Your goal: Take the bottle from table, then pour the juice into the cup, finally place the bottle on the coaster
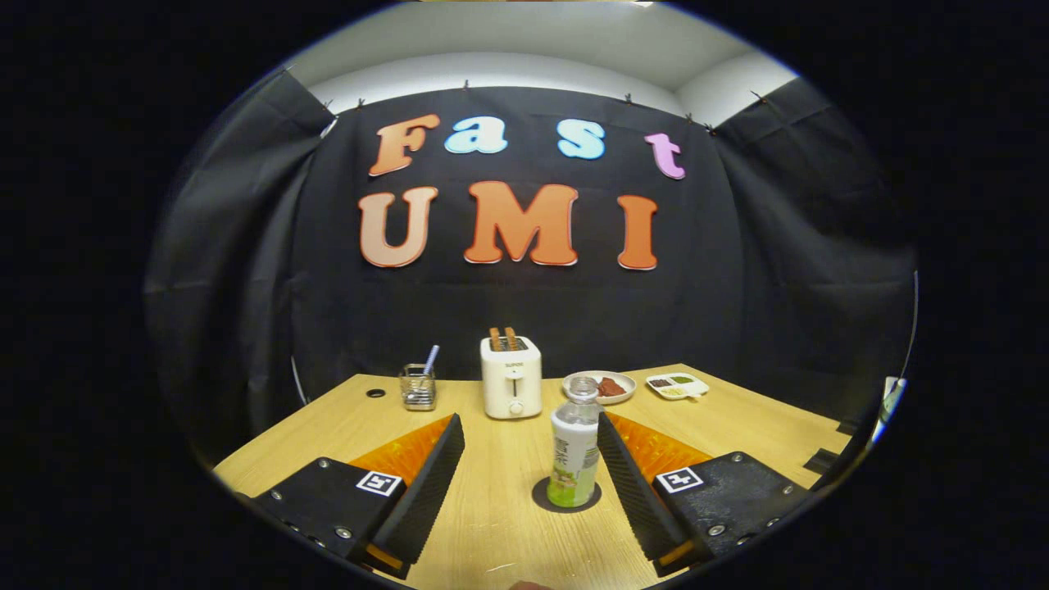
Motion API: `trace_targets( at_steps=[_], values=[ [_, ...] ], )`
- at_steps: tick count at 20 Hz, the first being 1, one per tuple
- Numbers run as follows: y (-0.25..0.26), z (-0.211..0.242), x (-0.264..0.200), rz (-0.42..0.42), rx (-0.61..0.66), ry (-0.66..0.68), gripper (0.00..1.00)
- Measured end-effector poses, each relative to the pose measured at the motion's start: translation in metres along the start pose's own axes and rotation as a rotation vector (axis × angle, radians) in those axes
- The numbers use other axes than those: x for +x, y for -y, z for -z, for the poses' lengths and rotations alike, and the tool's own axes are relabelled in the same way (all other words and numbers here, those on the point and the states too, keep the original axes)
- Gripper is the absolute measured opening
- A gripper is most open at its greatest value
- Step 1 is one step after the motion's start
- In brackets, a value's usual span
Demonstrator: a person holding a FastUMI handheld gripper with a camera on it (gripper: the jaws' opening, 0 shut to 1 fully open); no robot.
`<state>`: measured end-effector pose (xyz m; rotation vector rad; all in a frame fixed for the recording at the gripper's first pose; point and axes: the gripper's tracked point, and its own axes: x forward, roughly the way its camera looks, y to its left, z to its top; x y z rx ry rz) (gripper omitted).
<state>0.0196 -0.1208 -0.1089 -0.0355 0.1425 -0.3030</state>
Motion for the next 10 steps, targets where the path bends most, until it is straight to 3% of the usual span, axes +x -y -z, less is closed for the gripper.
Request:
trace_targets(
  at_steps=[10],
  values=[
    [-0.076, -0.061, -0.065, -0.141, 0.047, 0.084, 0.97]
  ],
)
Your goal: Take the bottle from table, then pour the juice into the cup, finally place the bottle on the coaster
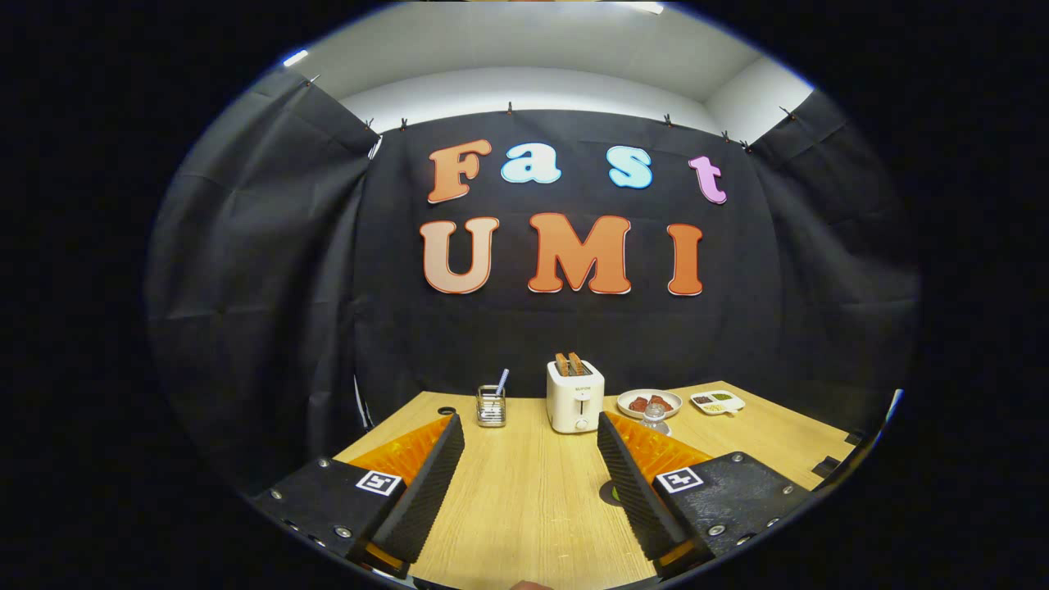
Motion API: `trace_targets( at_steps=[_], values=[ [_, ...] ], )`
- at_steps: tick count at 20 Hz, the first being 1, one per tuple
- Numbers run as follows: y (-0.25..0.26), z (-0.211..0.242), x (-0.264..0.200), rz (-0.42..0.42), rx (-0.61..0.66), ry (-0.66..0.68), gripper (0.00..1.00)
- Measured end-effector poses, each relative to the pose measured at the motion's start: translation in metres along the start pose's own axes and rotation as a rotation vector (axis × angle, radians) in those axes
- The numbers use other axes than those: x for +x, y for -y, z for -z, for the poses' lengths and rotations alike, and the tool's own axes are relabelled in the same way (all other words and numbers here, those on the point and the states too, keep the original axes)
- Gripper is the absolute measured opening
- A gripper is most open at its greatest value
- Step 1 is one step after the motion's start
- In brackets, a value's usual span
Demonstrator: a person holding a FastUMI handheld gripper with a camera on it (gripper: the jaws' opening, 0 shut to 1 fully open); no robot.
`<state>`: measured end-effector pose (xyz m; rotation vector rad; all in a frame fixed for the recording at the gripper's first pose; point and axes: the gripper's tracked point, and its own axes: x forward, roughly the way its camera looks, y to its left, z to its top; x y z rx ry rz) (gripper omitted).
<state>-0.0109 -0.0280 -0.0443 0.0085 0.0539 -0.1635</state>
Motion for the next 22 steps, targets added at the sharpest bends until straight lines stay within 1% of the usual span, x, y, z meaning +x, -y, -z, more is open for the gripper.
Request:
trace_targets(
  at_steps=[3, 7, 12, 18, 22],
  values=[
    [-0.012, -0.017, -0.009, -0.029, 0.017, 0.058, 0.97],
    [-0.019, -0.021, -0.018, -0.048, 0.033, 0.079, 0.97],
    [-0.019, -0.031, -0.028, -0.046, 0.018, 0.114, 0.97],
    [-0.025, -0.025, -0.025, -0.083, 0.055, 0.102, 0.97],
    [-0.023, -0.027, -0.026, -0.088, 0.041, 0.11, 0.97]
  ],
)
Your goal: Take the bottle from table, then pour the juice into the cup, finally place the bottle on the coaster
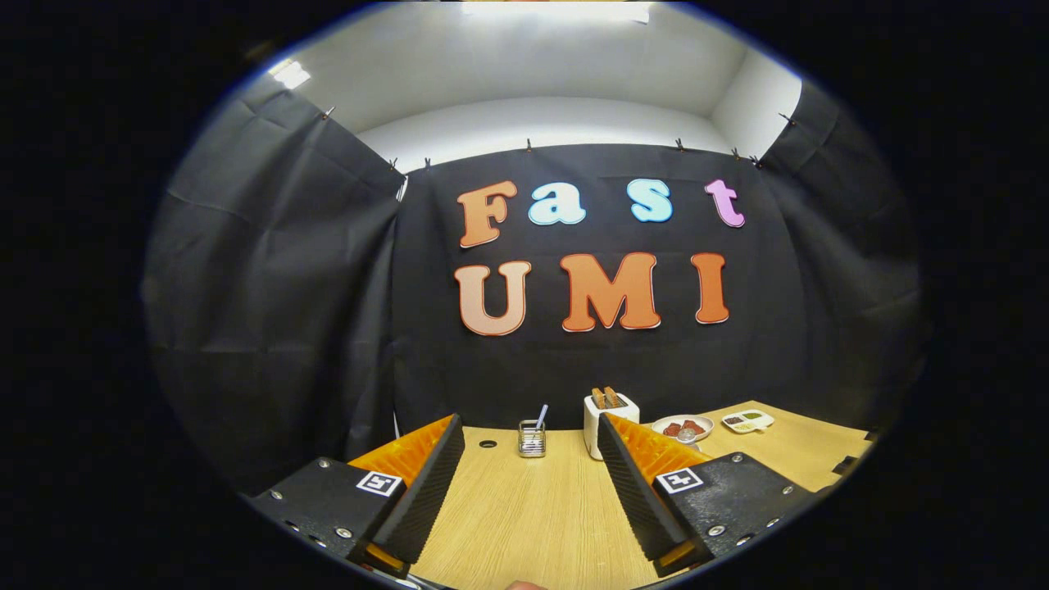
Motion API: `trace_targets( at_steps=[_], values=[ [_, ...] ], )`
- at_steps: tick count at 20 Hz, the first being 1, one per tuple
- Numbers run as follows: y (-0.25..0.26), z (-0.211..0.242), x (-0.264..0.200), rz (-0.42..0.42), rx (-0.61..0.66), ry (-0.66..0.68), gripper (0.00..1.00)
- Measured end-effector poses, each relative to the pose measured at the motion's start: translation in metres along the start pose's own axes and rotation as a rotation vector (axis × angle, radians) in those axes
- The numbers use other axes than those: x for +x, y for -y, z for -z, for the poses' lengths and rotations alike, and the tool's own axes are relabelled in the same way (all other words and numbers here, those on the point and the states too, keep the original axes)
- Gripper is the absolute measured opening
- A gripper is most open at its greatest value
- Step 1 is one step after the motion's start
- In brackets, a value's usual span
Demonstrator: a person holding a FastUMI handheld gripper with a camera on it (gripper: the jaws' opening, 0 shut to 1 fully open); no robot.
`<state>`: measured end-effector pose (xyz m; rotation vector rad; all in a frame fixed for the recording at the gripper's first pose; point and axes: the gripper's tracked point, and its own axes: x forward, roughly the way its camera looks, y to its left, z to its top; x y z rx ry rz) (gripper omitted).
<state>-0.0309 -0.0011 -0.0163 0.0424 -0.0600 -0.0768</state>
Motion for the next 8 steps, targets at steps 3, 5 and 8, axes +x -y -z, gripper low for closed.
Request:
trace_targets(
  at_steps=[3, 5, 8],
  values=[
    [0.0008, 0.0018, 0.0025, -0.004, 0.011, -0.005, 0.97],
    [0.0028, 0.0031, 0.0032, -0.008, 0.02, -0.008, 0.97],
    [0.0048, 0.0032, 0.0045, -0.011, 0.028, -0.007, 0.97]
  ],
)
